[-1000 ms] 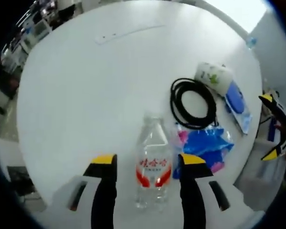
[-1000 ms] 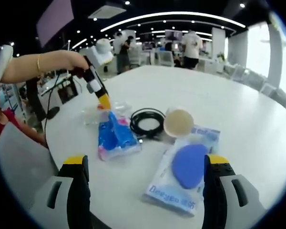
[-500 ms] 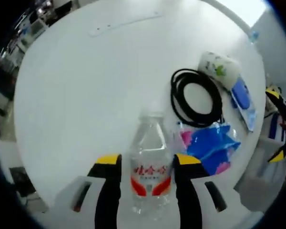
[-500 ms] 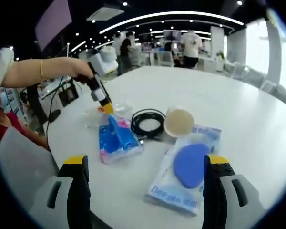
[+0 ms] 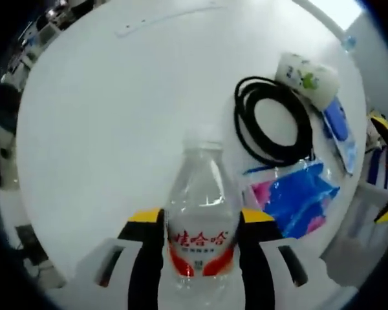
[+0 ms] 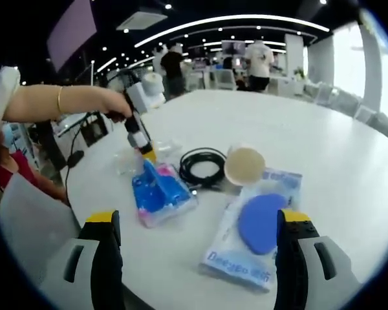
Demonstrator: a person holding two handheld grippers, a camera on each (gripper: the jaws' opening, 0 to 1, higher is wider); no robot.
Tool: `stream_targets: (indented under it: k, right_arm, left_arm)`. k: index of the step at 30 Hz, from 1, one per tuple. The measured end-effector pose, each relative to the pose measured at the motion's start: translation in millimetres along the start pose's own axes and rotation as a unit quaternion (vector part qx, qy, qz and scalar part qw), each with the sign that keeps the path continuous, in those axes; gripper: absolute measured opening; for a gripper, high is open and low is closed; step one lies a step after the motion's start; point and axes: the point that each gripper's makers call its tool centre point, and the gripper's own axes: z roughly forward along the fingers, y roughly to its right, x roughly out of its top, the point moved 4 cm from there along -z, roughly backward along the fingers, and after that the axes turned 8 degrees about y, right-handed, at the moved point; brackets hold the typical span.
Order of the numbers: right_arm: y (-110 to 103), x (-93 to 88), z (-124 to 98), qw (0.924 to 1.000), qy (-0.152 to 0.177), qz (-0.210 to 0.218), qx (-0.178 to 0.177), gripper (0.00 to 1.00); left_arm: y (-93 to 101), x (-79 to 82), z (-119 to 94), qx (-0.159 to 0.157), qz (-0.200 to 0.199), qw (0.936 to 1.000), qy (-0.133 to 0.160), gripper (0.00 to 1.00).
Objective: Arrange the tabletop items into an orderly group along one side of the table until the central work area is clear of visible clutter.
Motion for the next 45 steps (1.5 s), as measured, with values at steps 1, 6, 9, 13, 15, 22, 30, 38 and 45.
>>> stream_targets:
  k: [1, 6, 9, 13, 15, 22, 30, 38, 45]
  right_arm:
    - [0.1, -0.1, 0.0, 1.0, 0.0, 0.0, 0.0, 0.99]
    - [-0.3, -1.0, 0.4, 1.0, -0.003, -0.003, 0.001, 0.99]
    - [-0.1, -1.7, 0.4, 1.0, -0.005, -0.005, 0.0, 0.99]
    - [0.9, -1.9, 0.4, 1.0, -0.007, -0.005, -0.001, 0.99]
    - [1.3, -2.4, 0.4, 0.9999, -0.008, -0.005, -0.002, 0.99]
    - [-0.4, -3.9, 1.3, 0.9998, -0.014, -0.012, 0.002, 0.99]
    - [-1.8, -5.7, 1.6, 0.9996, -0.021, -0.018, 0.005, 0.99]
    - [-2.0, -5.5, 1.6, 0.9995, -0.023, -0.022, 0.007, 0.99]
    - [-4.6, -5.6, 1.8, 0.9993, -0.023, -0.027, 0.012, 0.99]
  left_arm:
    - [-0.3, -0.3, 1.3, 0.001, -0.004, 1.0, 0.001, 0.4]
    - [0.2, 0.7, 0.4, 0.014, 0.004, 0.9999, -0.004, 0.39]
    - [-1.0, 0.4, -0.5, 0.012, 0.002, 0.9999, 0.001, 0.39]
    - [-4.2, 1.4, -4.2, -0.001, -0.034, 0.9989, 0.032, 0.38]
    - [-8.4, 2.6, -9.4, -0.009, -0.052, 0.9972, 0.053, 0.38]
    - [-22.1, 1.2, -27.1, 0.009, -0.065, 0.9941, 0.087, 0.38]
    - [-41.7, 10.0, -60.3, 0.069, -0.095, 0.9727, 0.2, 0.37]
    - [-53.0, 9.2, -79.3, 0.108, -0.15, 0.9455, 0.268, 0.37]
    - [-46.4, -1.3, -81.6, 0.121, -0.174, 0.9265, 0.311, 0.37]
